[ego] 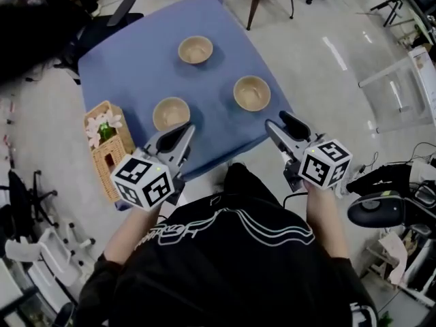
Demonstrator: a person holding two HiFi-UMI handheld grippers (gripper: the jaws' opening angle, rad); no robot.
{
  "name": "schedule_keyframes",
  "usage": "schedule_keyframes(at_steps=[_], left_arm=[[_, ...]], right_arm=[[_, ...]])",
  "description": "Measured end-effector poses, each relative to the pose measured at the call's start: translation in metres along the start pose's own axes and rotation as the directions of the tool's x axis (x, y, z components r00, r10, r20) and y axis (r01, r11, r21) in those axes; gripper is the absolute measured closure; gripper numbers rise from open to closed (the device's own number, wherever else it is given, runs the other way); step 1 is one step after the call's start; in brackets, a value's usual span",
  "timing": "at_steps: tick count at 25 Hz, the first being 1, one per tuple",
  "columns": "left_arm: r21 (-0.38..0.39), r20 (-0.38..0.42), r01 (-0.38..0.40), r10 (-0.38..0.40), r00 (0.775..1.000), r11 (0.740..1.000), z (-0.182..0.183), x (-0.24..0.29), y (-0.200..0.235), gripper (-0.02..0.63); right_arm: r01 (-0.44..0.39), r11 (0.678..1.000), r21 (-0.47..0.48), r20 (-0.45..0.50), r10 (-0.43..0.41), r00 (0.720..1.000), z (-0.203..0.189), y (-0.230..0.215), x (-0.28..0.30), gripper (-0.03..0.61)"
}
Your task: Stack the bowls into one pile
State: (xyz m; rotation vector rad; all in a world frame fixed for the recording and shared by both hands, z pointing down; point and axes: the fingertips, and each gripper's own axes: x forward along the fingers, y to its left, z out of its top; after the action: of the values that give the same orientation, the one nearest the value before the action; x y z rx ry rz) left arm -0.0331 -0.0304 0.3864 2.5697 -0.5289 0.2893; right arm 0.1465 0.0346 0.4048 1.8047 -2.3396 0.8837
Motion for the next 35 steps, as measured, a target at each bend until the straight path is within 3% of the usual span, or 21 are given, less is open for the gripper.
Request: schedule_keyframes(at_steps=[21, 35], left_arm=[[-0.081, -0.066, -0.141, 0.136, 0.989, 0.987, 0.011, 0.079, 0.045, 0.586], [-0.113, -0.072, -0.233, 0.226, 0.972, 0.966, 0.01, 0.078, 0.071, 0.586]], right_arm=[[0.01, 0.999, 0.051, -0.236, 0.002, 0.972, -0.017, -0.114, 0.081, 0.35], [0.005, 0.998, 0.058, -0.36, 0.017, 0.933, -0.036, -0.142, 0.113, 0.396]])
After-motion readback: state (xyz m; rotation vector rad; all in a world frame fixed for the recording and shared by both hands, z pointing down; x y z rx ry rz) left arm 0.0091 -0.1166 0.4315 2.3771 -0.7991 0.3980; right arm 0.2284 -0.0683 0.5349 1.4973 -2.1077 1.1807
